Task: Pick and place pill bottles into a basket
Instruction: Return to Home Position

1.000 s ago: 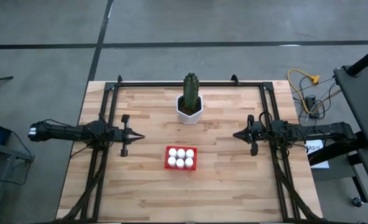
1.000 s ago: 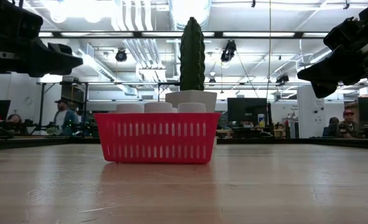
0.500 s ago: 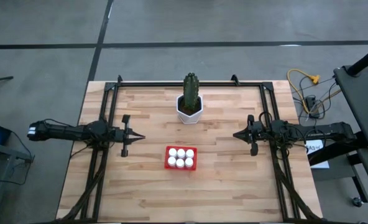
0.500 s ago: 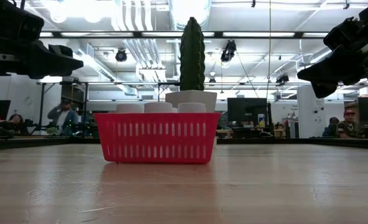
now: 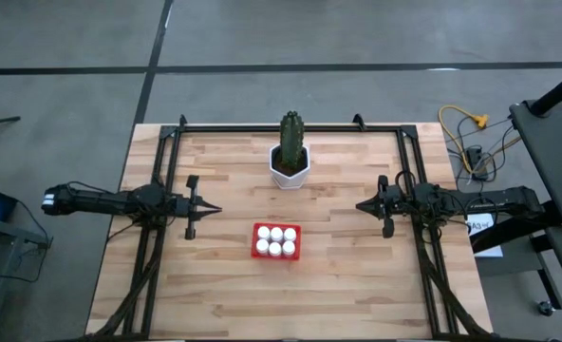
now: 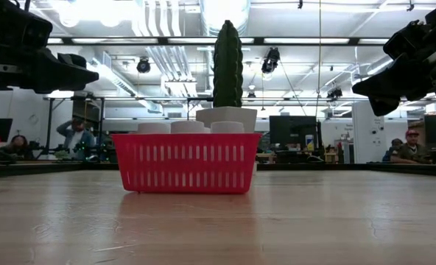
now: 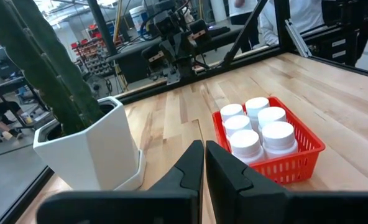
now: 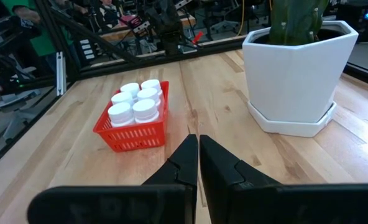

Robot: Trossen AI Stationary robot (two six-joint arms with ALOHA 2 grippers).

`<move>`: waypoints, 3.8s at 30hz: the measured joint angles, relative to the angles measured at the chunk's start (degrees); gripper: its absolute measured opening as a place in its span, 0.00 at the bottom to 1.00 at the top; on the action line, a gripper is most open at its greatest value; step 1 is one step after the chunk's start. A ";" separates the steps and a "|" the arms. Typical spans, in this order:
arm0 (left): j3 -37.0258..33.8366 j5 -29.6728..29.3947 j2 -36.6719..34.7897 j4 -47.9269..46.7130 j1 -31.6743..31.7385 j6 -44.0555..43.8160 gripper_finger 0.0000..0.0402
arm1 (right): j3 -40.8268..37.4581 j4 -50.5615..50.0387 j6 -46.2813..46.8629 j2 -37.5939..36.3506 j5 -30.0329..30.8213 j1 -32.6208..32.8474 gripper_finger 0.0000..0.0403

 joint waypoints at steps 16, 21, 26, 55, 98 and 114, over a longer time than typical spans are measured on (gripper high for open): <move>0.00 -0.01 -0.26 8.27 0.00 1.27 0.00 | 0.00 0.00 0.00 0.01 0.00 0.00 0.02; -0.02 -0.89 -0.99 16.46 0.00 -5.75 0.00 | 0.00 0.00 -0.01 0.00 0.00 0.01 0.02; -0.13 -5.84 -2.29 18.22 0.01 -12.10 0.00 | 0.00 0.00 0.00 0.01 0.00 0.01 0.02; -0.26 -12.57 -0.04 12.46 0.01 -11.57 0.00 | 0.01 0.00 0.00 0.01 0.00 0.00 0.02; -0.28 -12.10 -1.29 0.99 0.01 -9.00 0.00 | 0.00 0.00 0.07 0.01 0.00 -0.01 0.02; -0.28 -12.14 -1.16 1.02 0.01 -9.00 0.00 | 0.00 0.00 0.00 0.01 0.00 0.01 0.02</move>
